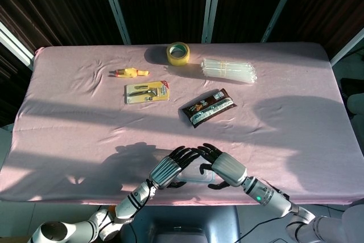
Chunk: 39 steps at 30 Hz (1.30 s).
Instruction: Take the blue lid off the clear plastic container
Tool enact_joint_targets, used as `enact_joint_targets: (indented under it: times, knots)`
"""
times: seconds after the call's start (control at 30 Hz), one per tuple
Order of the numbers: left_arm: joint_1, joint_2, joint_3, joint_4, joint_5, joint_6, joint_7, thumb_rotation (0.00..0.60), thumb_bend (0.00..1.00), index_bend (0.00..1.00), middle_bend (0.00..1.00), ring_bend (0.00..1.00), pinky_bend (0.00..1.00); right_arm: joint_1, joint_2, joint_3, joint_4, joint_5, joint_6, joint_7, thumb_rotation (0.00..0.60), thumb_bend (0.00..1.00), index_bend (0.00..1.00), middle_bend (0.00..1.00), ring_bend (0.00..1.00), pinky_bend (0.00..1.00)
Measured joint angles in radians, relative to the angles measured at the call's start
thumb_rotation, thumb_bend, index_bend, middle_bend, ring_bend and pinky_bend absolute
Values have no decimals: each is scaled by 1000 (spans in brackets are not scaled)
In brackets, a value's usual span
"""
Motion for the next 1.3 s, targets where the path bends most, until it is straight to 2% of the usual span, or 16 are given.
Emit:
enact_joint_targets:
  times: [1.0,1.3]
  knots:
    - [3,16,24,-6,18,-3,-11,600,321,0,555,478,489,29,38,34,-66,41,1,-54,600,330,619,122,0,0]
    - [9,24,31,-2,29,21,-34,600,320,0,567,489,497,34,13,42,-21,3,64,-77,600,400,638,152,0,0]
